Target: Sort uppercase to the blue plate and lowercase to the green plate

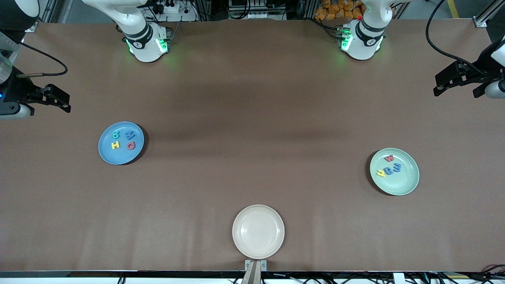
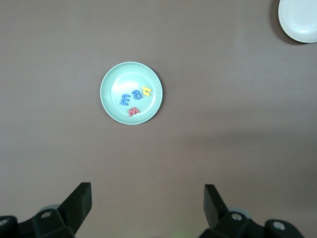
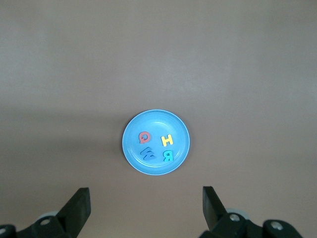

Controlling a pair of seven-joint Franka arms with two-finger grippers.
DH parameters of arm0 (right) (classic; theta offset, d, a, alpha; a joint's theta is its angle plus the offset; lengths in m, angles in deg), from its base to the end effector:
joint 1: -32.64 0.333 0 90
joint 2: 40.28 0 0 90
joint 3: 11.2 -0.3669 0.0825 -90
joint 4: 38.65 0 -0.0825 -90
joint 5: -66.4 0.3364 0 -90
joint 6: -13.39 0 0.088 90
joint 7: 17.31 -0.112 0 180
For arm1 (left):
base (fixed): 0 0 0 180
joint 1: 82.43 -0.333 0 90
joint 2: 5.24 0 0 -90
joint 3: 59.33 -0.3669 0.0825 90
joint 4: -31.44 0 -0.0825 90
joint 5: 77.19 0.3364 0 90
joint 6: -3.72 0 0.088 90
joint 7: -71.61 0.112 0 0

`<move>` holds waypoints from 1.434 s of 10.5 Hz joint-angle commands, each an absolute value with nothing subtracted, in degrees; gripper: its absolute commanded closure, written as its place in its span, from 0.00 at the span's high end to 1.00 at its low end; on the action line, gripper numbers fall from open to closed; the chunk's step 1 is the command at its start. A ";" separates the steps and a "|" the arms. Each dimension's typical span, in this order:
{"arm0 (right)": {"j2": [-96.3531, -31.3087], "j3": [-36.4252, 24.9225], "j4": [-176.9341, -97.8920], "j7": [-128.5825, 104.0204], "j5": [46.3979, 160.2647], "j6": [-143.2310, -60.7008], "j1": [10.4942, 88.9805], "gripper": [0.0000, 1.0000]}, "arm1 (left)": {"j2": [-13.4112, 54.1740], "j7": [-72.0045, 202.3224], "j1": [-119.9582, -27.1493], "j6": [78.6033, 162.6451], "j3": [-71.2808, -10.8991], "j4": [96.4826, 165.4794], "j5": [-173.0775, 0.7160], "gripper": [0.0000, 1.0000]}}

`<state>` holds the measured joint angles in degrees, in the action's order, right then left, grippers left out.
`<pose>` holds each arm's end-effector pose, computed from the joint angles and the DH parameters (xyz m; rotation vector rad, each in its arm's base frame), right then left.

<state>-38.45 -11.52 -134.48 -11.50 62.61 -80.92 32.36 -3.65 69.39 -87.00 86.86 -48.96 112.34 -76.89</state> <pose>0.5007 -0.0065 0.6499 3.0709 0.1643 0.0032 0.5021 -0.0484 0.7125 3.1394 -0.0969 0.0185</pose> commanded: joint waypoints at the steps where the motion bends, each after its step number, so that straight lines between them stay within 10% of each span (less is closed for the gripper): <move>1: -37.03 -11.46 -135.34 -11.86 62.53 -81.26 32.55 1.00 | -3.22 70.64 -86.91 85.99 -49.31 111.25 -77.98 1.00; 15: -36.24 -7.42 -132.61 -19.95 69.21 -80.92 32.29 1.00 | -1.99 70.73 -86.03 86.08 -48.69 111.34 -77.89 1.00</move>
